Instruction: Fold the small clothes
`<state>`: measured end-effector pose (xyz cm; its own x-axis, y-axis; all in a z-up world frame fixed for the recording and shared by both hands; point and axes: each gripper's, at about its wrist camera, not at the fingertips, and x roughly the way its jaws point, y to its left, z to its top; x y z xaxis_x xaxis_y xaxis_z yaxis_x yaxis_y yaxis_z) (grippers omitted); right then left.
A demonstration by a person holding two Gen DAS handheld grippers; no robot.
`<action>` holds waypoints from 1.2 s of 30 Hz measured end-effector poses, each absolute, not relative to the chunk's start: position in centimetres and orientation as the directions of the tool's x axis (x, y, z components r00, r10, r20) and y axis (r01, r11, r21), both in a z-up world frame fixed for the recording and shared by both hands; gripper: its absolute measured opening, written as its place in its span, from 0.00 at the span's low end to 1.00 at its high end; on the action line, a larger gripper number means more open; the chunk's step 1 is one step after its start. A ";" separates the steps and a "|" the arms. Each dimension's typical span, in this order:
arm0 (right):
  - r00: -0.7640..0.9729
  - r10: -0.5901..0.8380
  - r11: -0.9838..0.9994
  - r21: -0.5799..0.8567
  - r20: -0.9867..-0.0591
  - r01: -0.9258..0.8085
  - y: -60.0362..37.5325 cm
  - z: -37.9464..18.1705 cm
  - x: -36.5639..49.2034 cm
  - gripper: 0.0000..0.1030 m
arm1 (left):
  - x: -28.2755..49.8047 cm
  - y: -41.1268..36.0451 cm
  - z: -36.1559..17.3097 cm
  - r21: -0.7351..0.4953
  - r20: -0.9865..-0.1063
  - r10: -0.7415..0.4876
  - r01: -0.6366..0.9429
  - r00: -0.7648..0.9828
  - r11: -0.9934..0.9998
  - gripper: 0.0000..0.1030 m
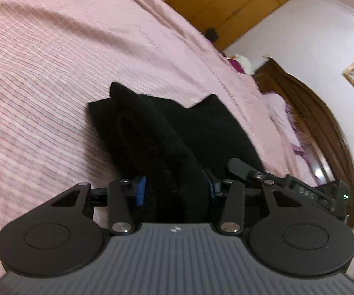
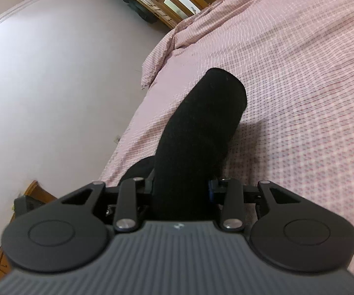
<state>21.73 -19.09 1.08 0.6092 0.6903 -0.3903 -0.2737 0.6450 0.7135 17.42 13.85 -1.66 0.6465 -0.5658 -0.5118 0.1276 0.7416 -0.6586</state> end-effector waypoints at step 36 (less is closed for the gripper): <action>0.797 0.348 0.907 0.394 -0.493 -0.152 -28.4 -1.1 4.0 0.51 | 4.9 2.2 -2.2 -0.157 -0.691 -0.206 0.134 0.693 0.978 0.64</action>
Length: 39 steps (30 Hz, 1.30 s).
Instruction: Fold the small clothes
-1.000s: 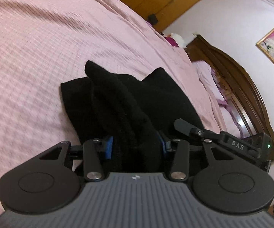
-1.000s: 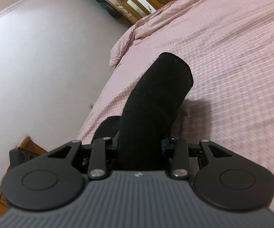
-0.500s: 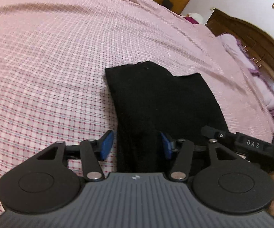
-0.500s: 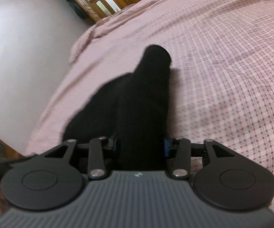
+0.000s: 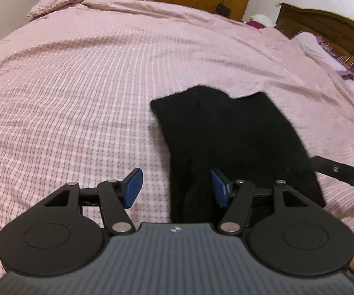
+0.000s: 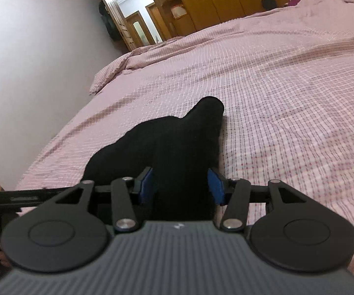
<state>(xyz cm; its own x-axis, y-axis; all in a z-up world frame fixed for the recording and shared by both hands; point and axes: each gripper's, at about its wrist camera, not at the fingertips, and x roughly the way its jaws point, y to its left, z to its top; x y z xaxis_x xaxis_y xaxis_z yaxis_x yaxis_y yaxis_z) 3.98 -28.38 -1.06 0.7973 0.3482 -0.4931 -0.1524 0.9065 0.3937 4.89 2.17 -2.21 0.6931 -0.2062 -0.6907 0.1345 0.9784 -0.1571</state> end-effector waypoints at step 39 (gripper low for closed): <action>0.741 0.212 0.962 0.271 -0.637 -0.041 -24.8 -2.8 -2.1 0.69 | 0.2 -1.9 -4.0 -0.004 -0.788 -0.040 0.060 0.614 0.998 0.91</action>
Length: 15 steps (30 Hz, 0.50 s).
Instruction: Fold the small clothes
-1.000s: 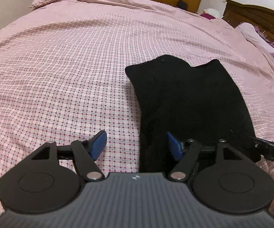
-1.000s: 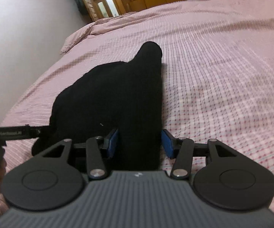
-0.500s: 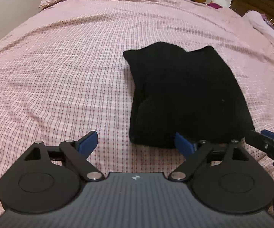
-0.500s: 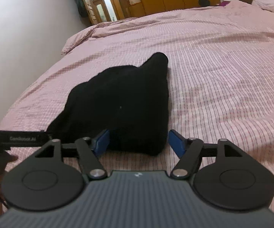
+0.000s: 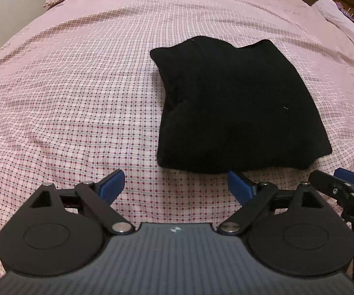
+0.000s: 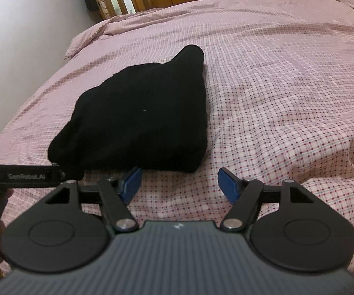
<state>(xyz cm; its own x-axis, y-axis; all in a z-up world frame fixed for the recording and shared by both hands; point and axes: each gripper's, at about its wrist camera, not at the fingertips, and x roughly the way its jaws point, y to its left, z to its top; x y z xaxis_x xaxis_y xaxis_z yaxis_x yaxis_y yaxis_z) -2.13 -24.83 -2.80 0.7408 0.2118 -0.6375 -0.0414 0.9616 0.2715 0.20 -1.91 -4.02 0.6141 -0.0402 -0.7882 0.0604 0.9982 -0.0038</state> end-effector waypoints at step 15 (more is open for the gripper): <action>0.739 0.211 0.962 0.271 -0.640 -0.040 -24.8 -2.9 -2.0 0.69 | 0.3 -1.8 -4.4 0.000 -0.800 -0.034 0.057 0.599 0.998 0.91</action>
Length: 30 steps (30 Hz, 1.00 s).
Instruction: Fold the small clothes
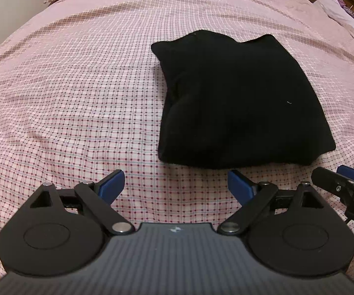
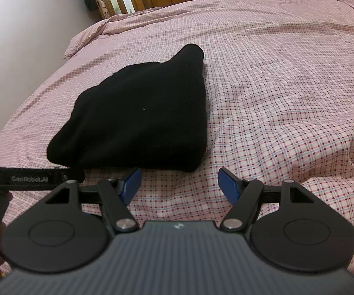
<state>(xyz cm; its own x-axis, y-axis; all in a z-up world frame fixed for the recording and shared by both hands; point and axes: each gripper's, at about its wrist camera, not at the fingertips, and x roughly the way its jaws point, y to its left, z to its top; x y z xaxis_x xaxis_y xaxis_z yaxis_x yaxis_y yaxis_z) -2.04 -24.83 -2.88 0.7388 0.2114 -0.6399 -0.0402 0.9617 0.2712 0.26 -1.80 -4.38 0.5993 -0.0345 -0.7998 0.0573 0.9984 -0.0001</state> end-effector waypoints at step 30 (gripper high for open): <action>0.740 0.212 0.962 0.271 -0.639 -0.042 -24.7 -2.8 -2.1 0.69 | 0.0 -2.1 -4.2 0.000 -0.798 -0.040 0.067 0.602 0.998 0.91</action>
